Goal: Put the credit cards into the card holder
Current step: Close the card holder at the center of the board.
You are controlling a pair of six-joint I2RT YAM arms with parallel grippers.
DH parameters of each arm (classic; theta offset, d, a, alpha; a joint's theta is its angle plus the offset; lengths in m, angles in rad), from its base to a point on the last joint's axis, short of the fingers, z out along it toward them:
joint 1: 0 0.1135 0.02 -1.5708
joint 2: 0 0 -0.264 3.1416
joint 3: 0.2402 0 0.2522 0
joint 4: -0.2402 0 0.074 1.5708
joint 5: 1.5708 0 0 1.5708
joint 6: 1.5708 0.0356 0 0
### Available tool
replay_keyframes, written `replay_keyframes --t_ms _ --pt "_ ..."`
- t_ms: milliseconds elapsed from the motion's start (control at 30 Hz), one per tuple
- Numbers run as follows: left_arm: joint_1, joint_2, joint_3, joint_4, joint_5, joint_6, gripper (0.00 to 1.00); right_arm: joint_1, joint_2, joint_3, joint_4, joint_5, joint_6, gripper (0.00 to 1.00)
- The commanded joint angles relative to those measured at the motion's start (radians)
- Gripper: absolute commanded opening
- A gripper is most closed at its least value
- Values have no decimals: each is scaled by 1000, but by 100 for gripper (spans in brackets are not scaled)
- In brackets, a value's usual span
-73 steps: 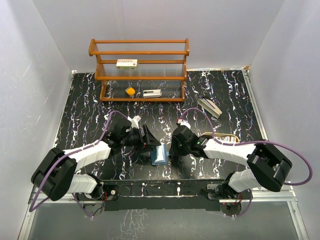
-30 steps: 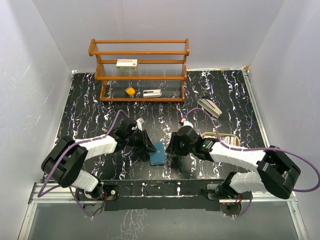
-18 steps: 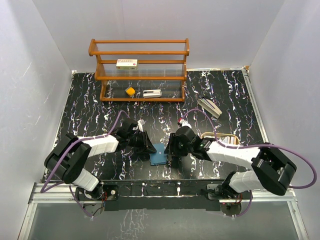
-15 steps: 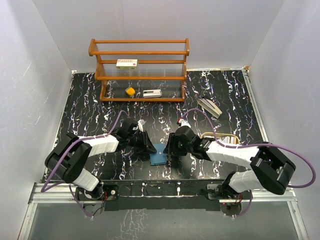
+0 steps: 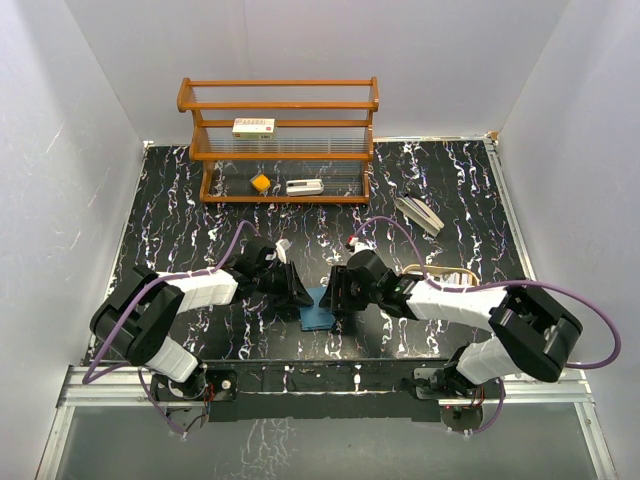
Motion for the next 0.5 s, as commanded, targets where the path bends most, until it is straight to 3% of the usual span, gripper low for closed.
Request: replay_keyframes --t_ms 0,167,333,467 --pt "-7 9 -14 -41 -21 11 18 4 16 57 75 -42 -23 45" --pt "-8 10 -34 -24 -17 -6 17 4 19 51 87 -58 -19 44" --pt "-8 8 -37 -30 -21 -6 17 2 18 39 76 -50 -12 36" --pt "-10 6 -32 -51 -31 -3 17 -3 -13 55 35 -65 8 38"
